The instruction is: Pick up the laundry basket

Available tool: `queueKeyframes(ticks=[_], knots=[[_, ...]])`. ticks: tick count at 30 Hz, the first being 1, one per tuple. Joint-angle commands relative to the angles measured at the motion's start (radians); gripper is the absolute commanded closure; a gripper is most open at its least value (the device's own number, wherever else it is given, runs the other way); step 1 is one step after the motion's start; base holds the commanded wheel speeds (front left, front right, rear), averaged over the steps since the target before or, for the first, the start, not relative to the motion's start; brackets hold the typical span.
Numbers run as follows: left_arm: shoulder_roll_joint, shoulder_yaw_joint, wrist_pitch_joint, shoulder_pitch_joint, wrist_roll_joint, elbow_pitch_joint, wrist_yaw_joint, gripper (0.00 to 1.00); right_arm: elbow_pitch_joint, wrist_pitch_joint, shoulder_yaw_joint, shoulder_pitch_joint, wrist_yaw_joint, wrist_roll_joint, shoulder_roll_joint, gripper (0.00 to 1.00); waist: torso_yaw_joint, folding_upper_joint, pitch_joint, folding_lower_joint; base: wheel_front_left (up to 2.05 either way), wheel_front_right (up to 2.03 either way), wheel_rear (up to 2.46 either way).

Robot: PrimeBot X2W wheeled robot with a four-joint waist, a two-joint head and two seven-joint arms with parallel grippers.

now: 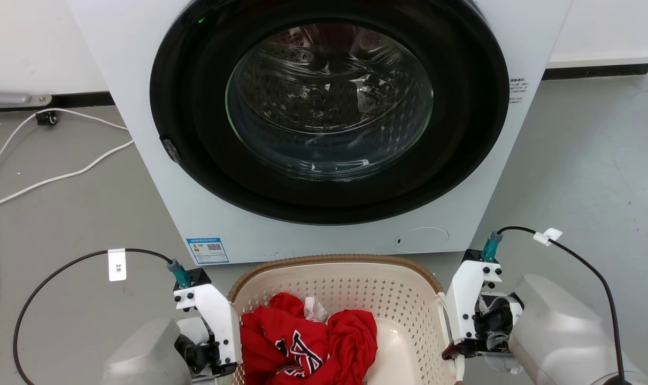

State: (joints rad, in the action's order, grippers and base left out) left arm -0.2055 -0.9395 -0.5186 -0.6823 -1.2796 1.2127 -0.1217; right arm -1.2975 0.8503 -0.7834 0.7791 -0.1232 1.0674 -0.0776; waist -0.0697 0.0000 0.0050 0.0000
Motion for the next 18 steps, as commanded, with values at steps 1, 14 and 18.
queueKeyframes(ticks=[1,14,18], knots=[[0.05,0.003,0.007,-0.016,-0.018,-0.029,-0.016,1.0,0.016,0.005,0.004,-0.009,-0.014,0.019,0.05,1.0,0.0,0.0,0.0,0.0,0.0,0.0,0.0],[0.051,-0.007,0.014,-0.009,-0.033,-0.031,-0.016,1.0,0.016,0.007,0.021,-0.019,-0.014,0.001,0.05,1.0,0.0,0.0,-0.002,0.0,0.0,0.0,0.0],[0.05,-0.011,0.016,-0.006,-0.034,-0.03,-0.016,1.0,0.016,0.009,0.026,-0.021,-0.014,-0.003,0.05,1.0,-0.001,0.0,-0.003,0.0,0.0,0.0,0.0]])
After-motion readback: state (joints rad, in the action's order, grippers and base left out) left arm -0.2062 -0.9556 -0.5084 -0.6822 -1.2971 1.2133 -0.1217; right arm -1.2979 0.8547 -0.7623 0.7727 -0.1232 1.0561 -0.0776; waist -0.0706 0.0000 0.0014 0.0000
